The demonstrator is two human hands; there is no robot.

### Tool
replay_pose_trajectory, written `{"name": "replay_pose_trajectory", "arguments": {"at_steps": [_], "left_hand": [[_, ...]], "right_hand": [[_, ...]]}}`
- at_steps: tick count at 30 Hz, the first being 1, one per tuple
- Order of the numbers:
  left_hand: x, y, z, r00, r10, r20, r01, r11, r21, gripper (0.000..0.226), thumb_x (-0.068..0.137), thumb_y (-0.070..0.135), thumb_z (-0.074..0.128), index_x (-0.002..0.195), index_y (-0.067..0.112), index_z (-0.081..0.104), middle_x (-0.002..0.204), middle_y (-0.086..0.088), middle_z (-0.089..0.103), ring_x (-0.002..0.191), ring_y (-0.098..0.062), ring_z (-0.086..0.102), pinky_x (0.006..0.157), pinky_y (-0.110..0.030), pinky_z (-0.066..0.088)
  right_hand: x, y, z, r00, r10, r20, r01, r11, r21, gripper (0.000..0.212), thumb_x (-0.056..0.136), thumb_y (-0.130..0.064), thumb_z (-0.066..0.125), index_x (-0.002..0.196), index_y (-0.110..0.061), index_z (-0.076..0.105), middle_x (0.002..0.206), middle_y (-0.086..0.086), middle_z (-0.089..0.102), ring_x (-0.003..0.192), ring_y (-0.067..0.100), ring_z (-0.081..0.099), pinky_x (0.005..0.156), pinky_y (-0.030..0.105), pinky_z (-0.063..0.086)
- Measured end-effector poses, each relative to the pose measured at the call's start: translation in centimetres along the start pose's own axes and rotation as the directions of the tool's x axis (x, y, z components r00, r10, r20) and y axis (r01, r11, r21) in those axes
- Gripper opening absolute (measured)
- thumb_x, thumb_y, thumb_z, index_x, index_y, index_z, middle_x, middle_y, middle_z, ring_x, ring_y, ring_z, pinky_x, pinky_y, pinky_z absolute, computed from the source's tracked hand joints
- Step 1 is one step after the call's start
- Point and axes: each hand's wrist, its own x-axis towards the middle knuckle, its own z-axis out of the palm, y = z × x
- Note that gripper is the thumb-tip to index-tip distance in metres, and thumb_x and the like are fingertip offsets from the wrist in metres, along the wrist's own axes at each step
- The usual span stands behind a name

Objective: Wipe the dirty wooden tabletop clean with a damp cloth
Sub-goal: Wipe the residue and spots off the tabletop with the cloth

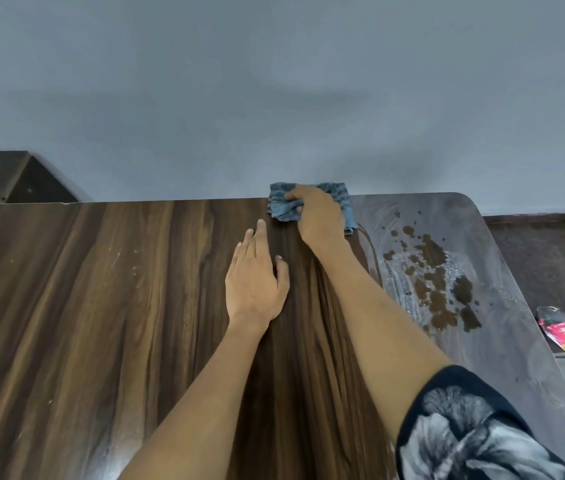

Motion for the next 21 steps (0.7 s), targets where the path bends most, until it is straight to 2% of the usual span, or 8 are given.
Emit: {"name": "replay_pose_trajectory", "arguments": {"at_steps": [3,6,8,10,13,16,18,21], "left_hand": [[-0.1,0.4,-0.5,0.999,-0.036,-0.022,0.034,0.996,-0.082,0.065,0.093,0.021,0.042,0.148,0.013,0.007,0.148,-0.006,0.033,0.13,-0.02,0.041,0.105,-0.035,0.039],[-0.3,0.5,-0.9,0.997,-0.066,-0.04,0.061,0.993,-0.104,0.064,0.093,0.017,0.041,0.147,0.013,0.008,0.151,-0.006,0.026,0.111,-0.022,0.056,0.087,-0.035,0.052],[-0.3,0.4,-1.0,0.996,-0.079,-0.041,0.074,0.991,-0.108,0.064,0.093,0.017,0.042,0.147,0.014,0.009,0.15,-0.006,0.026,0.107,-0.022,0.058,0.084,-0.035,0.053],[-0.5,0.4,-1.1,0.996,-0.081,-0.042,0.077,0.992,-0.097,0.063,0.093,0.017,0.041,0.147,0.014,0.009,0.147,-0.005,0.032,0.111,-0.02,0.055,0.087,-0.035,0.052],[-0.5,0.4,-1.1,0.997,-0.068,-0.038,0.065,0.995,-0.08,0.061,0.094,0.017,0.041,0.147,0.012,0.01,0.142,-0.004,0.04,0.118,-0.018,0.051,0.092,-0.034,0.049],[-0.5,0.4,-0.9,0.997,-0.076,-0.017,0.075,0.996,-0.057,0.062,0.095,0.018,0.039,0.148,0.015,0.007,0.142,-0.003,0.041,0.122,-0.02,0.049,0.096,-0.037,0.048],[-0.4,0.5,-1.0,0.996,-0.092,-0.017,0.09,0.993,-0.082,0.061,0.095,0.017,0.039,0.148,0.016,0.007,0.141,-0.003,0.042,0.12,-0.019,0.05,0.095,-0.037,0.048],[-0.6,0.8,-1.3,0.993,-0.105,-0.058,0.094,0.982,-0.167,0.058,0.095,0.014,0.039,0.147,0.013,0.013,0.138,-0.006,0.044,0.114,-0.019,0.053,0.089,-0.032,0.048]], "right_hand": [[-0.2,-0.4,0.8,0.989,-0.119,0.085,0.124,0.991,-0.059,0.041,0.092,-0.003,0.039,0.129,-0.019,0.051,0.143,0.004,0.04,0.127,0.027,0.04,0.105,0.035,0.033],[-2.2,0.8,0.6,0.965,-0.226,0.135,0.232,0.972,-0.032,0.043,0.09,-0.001,0.041,0.127,-0.02,0.053,0.145,0.002,0.037,0.131,0.025,0.037,0.108,0.037,0.031],[-4.3,1.9,-0.3,0.951,-0.269,0.154,0.281,0.958,-0.056,0.047,0.088,0.003,0.042,0.127,-0.022,0.053,0.146,0.0,0.037,0.132,0.022,0.037,0.109,0.036,0.031],[-5.8,3.3,-1.5,0.958,-0.245,0.147,0.261,0.961,-0.096,0.053,0.085,0.007,0.043,0.128,-0.024,0.052,0.146,-0.003,0.037,0.132,0.019,0.037,0.107,0.031,0.032],[-4.7,4.2,-2.5,0.99,-0.109,0.087,0.119,0.984,-0.129,0.051,0.088,0.004,0.043,0.131,-0.023,0.048,0.149,-0.002,0.032,0.132,0.02,0.037,0.107,0.034,0.034],[-1.7,2.1,-1.8,0.995,0.026,0.094,-0.005,0.975,-0.221,0.054,0.091,0.0,0.042,0.138,-0.025,0.038,0.153,0.003,0.021,0.138,0.026,0.025,0.109,0.042,0.031],[-0.9,0.2,-0.7,0.994,0.002,0.113,0.026,0.969,-0.247,0.058,0.09,0.002,0.043,0.14,-0.027,0.034,0.154,0.004,0.019,0.139,0.028,0.021,0.111,0.042,0.027],[-2.5,-1.2,0.4,0.961,-0.157,0.226,0.201,0.961,-0.188,0.06,0.09,0.006,0.038,0.141,-0.025,0.032,0.155,0.0,0.014,0.142,0.024,0.013,0.116,0.037,0.014]]}}
